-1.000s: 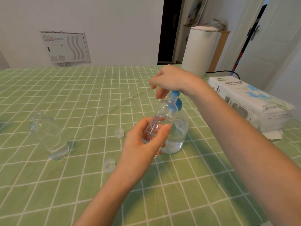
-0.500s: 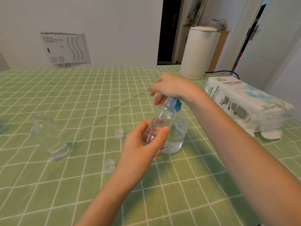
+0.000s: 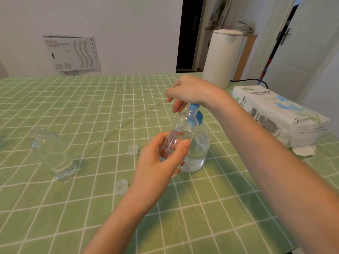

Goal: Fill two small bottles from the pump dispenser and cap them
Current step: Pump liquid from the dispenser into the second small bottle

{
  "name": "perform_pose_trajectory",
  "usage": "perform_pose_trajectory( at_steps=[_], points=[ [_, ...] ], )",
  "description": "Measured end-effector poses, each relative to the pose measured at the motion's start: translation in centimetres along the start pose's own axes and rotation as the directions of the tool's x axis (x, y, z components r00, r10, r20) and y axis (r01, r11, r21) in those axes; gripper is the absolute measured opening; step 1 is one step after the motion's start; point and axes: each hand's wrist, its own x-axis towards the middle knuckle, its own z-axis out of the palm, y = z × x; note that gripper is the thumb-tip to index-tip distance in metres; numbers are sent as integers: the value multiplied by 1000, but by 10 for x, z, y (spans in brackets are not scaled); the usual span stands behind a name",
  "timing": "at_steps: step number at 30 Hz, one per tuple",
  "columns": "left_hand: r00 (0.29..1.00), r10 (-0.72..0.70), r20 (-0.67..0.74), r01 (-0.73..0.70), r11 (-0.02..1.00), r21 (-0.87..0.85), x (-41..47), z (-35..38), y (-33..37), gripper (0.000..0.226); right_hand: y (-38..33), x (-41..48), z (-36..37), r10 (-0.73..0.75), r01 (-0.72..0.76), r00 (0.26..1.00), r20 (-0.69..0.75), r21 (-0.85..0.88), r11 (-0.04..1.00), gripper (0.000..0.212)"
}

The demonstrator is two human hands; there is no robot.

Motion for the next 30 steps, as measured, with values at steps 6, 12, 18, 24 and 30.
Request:
perform_pose_trajectory(
  at_steps=[6, 12, 18, 24, 30],
  points=[
    [1000, -16, -3, 16, 1000, 6, -1, -1, -3, 34, 4, -1, 6, 36, -37, 999, 34, 29, 999, 26],
    [1000, -16, 2, 16, 1000, 21, -1, -2, -4, 32, 6, -1, 9, 36, -37, 999, 26, 43, 998, 26],
    [1000, 4, 13, -4, 1000, 18, 0, -1, -2, 33, 4, -2, 2, -6, 6, 999, -46, 3, 1000, 30],
    [1000, 7, -4, -7, 1000, -8, 1, 0, 0, 33, -1, 1, 0, -10, 8, 999, -48, -40, 999, 33],
    [1000, 0, -6, 0, 1000, 2, -1, -1, 0, 33, 3, 0, 4, 20, -20, 1000, 1, 11, 1000, 23]
  ],
)
